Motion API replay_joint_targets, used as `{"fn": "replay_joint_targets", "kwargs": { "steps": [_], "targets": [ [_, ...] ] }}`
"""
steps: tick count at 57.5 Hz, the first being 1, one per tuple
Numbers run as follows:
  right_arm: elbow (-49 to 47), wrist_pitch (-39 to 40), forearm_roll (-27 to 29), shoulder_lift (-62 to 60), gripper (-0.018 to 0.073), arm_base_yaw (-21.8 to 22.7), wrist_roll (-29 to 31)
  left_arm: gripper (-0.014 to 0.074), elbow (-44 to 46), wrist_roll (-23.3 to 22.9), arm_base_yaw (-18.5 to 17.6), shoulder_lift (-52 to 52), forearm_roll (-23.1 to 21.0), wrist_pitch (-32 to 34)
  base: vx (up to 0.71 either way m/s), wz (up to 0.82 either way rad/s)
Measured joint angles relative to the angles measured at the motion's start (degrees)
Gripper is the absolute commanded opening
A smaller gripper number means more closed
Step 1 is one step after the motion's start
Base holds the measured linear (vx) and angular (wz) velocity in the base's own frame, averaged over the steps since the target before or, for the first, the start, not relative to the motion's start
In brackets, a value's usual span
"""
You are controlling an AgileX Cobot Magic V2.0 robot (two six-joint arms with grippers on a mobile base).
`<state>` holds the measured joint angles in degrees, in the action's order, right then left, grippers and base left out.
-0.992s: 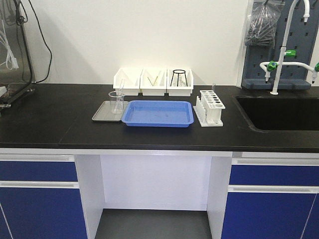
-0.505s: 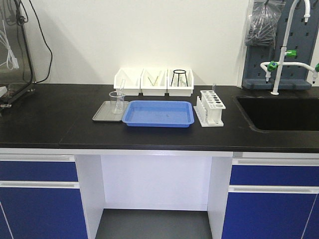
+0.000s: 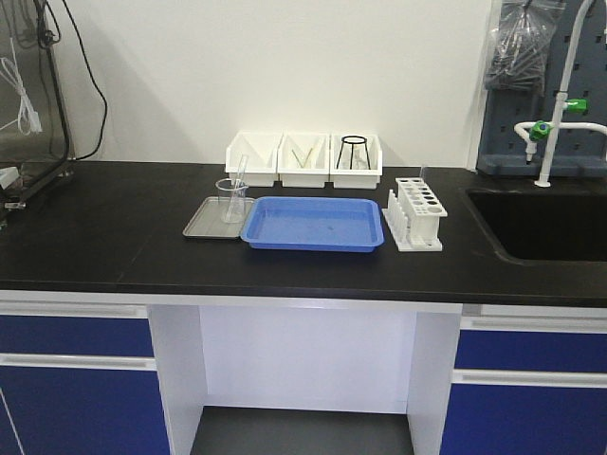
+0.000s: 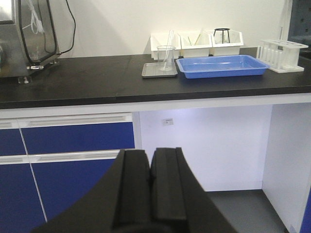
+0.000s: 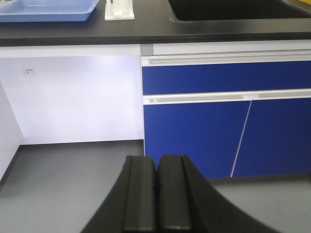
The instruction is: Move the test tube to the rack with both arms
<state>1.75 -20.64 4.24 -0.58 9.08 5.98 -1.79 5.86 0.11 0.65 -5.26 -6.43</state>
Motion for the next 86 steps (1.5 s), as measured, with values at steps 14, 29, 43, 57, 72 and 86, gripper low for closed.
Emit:
{"fn": "replay_joint_targets", "kwargs": {
  "steps": [14,29,43,57,72,86],
  "targets": [
    [0.0,0.0,0.0,0.0,-0.0008,0.0,0.0,-0.0004,0.0,0.0,0.0,0.0,0.0,0.0,0.23,-0.01],
    [0.0,0.0,0.0,0.0,-0.0008,0.0,0.0,-0.0004,0.0,0.0,0.0,0.0,0.0,0.0,0.32,-0.11],
    [0.0,0.0,0.0,0.0,-0.0008,0.0,0.0,-0.0004,0.0,0.0,0.0,0.0,0.0,0.0,0.38,-0.03],
    [0.0,0.0,0.0,0.0,-0.0008,0.0,0.0,-0.0004,0.0,0.0,0.0,0.0,0.0,0.0,0.42,-0.06],
    [0.0,0.0,0.0,0.0,-0.0008,0.0,0.0,-0.0004,0.0,0.0,0.0,0.0,0.0,0.0,0.41,-0.04],
    [0.0,-0.05,0.0,0.0,-0.0008,0.0,0.0,-0.0004,0.0,0.0,0.0,0.0,0.0,0.0,0.38,-0.02]
  ]
}}
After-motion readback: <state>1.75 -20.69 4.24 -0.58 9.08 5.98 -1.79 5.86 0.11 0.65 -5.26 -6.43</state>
